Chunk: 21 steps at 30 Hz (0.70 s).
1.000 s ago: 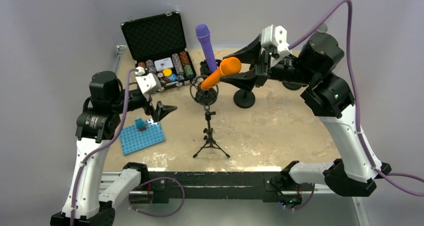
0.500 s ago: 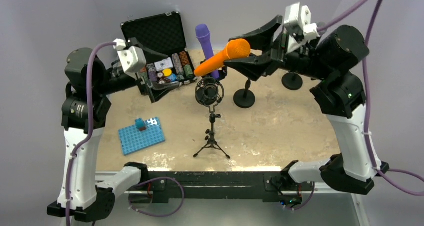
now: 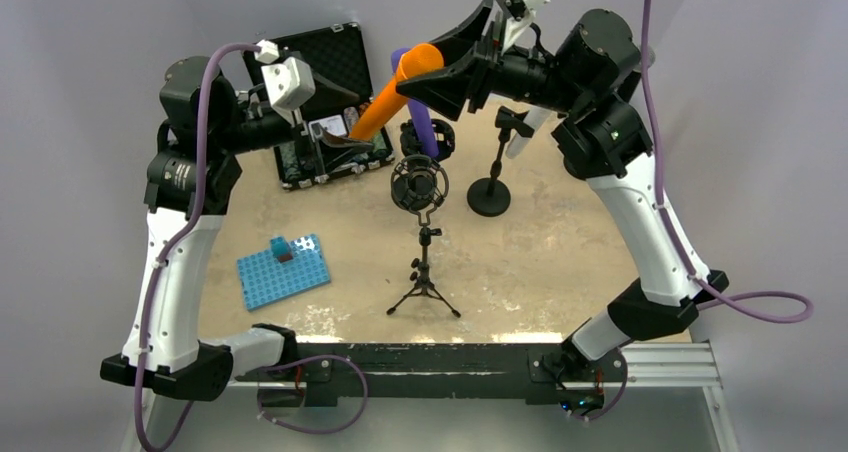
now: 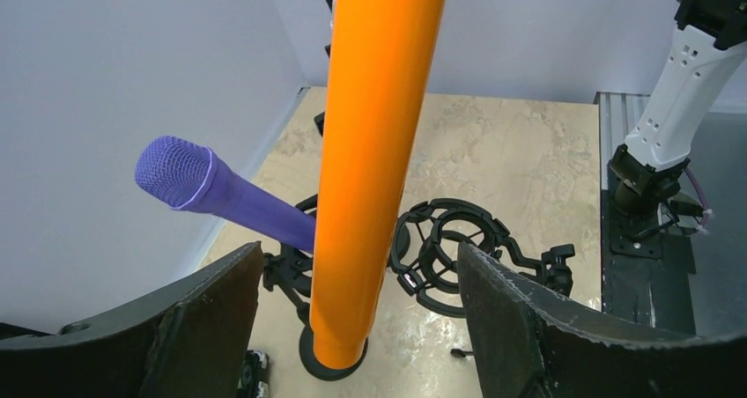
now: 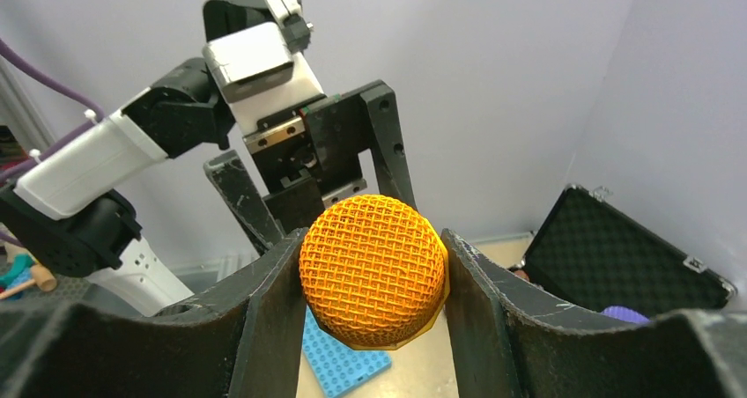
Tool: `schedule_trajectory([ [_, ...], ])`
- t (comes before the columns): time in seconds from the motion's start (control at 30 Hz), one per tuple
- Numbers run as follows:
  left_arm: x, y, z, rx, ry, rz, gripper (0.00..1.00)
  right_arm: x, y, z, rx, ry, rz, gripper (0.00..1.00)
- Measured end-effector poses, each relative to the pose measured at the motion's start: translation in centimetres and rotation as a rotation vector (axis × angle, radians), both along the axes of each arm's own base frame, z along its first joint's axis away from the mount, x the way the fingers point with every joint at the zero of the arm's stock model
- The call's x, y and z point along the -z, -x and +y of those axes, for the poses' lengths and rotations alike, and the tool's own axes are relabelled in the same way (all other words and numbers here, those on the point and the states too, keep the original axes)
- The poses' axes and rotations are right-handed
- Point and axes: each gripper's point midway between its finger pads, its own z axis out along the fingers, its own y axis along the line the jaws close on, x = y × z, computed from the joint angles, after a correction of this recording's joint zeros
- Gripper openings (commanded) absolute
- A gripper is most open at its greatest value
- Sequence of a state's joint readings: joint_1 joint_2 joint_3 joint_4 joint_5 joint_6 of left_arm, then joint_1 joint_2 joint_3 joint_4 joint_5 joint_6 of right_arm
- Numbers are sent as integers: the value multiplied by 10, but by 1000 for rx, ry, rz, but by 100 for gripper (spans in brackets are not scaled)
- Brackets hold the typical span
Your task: Remove the microphone from the stand
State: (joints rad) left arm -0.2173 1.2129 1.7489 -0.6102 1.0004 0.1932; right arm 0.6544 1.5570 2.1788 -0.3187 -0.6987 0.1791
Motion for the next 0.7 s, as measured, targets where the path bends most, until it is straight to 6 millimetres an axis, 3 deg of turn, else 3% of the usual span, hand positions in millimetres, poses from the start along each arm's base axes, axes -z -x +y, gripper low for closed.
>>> schedule_trajectory([
  [0.43, -12, -2, -6, 36, 9, -26, 56, -57, 34, -11, -55, -134, -122, 0],
  [0.53, -11, -5, -7, 36, 13, -12, 40, -56, 36, -9, -67, -132, -120, 0],
  [0.63, -10, -3, -9, 68, 10, -15, 4, -56, 32, -7, -61, -138, -112, 0],
  [0.7, -10, 0, -11, 90, 8, -28, 0, -57, 30, -7, -57, -150, -90, 0],
])
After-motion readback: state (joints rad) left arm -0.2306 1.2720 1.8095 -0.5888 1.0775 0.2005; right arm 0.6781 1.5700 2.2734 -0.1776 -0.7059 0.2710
